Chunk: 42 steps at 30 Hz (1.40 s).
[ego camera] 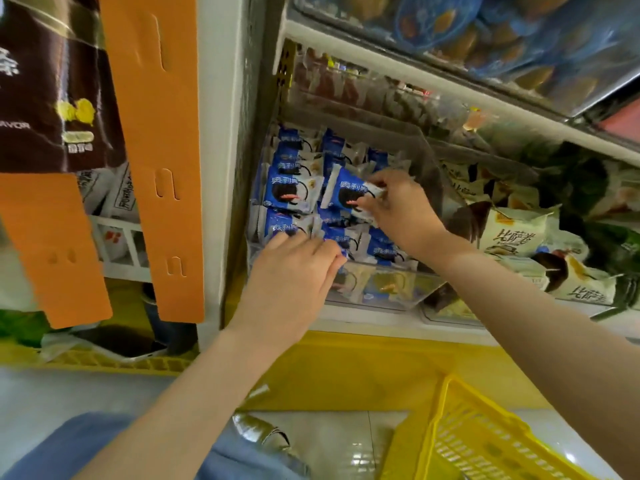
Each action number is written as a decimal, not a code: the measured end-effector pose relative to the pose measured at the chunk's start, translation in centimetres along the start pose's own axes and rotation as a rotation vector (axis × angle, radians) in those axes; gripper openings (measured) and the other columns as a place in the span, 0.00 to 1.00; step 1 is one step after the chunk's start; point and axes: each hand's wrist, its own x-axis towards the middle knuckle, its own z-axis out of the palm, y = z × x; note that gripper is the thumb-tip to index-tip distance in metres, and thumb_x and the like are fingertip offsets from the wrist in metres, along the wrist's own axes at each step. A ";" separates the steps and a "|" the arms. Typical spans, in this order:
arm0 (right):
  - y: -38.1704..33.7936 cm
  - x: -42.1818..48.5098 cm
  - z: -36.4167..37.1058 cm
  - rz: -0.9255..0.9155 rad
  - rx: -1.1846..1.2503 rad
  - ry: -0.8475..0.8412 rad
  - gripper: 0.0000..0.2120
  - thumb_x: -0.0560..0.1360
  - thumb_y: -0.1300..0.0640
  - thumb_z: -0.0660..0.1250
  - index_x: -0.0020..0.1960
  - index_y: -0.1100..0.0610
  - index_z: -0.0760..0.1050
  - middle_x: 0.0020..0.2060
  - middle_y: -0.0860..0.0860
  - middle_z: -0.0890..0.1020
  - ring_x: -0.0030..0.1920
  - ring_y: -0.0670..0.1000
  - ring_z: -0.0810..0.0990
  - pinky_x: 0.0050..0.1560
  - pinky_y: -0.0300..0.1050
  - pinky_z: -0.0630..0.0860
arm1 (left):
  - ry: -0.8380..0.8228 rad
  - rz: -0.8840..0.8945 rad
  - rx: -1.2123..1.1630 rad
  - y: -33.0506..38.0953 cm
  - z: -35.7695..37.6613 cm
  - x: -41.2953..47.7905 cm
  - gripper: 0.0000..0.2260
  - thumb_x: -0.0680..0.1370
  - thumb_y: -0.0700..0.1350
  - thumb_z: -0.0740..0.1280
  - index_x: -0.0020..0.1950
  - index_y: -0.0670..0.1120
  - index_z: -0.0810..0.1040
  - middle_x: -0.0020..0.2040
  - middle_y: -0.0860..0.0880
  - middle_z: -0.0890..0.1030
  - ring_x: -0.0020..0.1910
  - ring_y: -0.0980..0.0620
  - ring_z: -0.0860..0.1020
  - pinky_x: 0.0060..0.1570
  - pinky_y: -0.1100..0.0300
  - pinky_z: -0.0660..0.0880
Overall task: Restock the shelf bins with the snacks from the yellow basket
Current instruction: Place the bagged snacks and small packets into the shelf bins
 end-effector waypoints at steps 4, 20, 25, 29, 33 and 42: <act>-0.4 2.2 1.5 0.003 -0.027 -0.151 0.18 0.76 0.56 0.65 0.65 0.58 0.70 0.49 0.55 0.79 0.39 0.46 0.73 0.37 0.36 0.68 | 0.012 0.010 0.001 -0.2 0.1 -0.1 0.16 0.79 0.49 0.52 0.46 0.46 0.79 0.36 0.51 0.81 0.35 0.53 0.76 0.40 0.59 0.68; -0.8 -4.3 -1.6 -0.144 -0.087 -0.035 0.21 0.81 0.48 0.49 0.70 0.55 0.67 0.67 0.51 0.72 0.68 0.49 0.67 0.64 0.37 0.59 | -0.029 -0.066 -0.011 0.5 0.0 -0.5 0.12 0.79 0.46 0.55 0.49 0.46 0.78 0.41 0.50 0.81 0.40 0.52 0.76 0.43 0.59 0.66; 1.1 -11.9 -3.0 -0.188 -0.166 -0.185 0.26 0.79 0.45 0.47 0.73 0.53 0.60 0.70 0.49 0.68 0.69 0.48 0.65 0.66 0.33 0.54 | 0.053 -0.088 0.010 1.5 0.7 -1.3 0.12 0.78 0.44 0.57 0.55 0.44 0.78 0.49 0.47 0.81 0.49 0.47 0.78 0.56 0.53 0.68; 3.5 -15.4 -4.2 -0.227 -0.158 -0.175 0.26 0.79 0.48 0.48 0.74 0.57 0.57 0.72 0.46 0.60 0.73 0.40 0.51 0.71 0.29 0.42 | 0.072 -0.066 -0.010 3.2 1.9 -3.1 0.18 0.78 0.45 0.54 0.65 0.42 0.72 0.63 0.45 0.75 0.65 0.44 0.70 0.71 0.50 0.56; 7.1 -18.9 -5.4 -0.198 -0.127 -0.015 0.23 0.81 0.48 0.48 0.65 0.61 0.71 0.59 0.53 0.75 0.61 0.50 0.69 0.63 0.39 0.62 | 0.016 0.015 -0.180 7.3 4.5 -6.2 0.16 0.78 0.43 0.56 0.65 0.45 0.71 0.62 0.47 0.75 0.64 0.49 0.68 0.66 0.52 0.62; 21.7 -33.1 -0.8 0.394 -0.154 -0.104 0.11 0.79 0.56 0.60 0.56 0.61 0.76 0.50 0.58 0.78 0.51 0.60 0.77 0.51 0.52 0.72 | -0.641 -0.230 -0.375 16.1 16.8 -9.6 0.15 0.82 0.50 0.51 0.68 0.51 0.65 0.64 0.52 0.69 0.64 0.54 0.66 0.63 0.58 0.62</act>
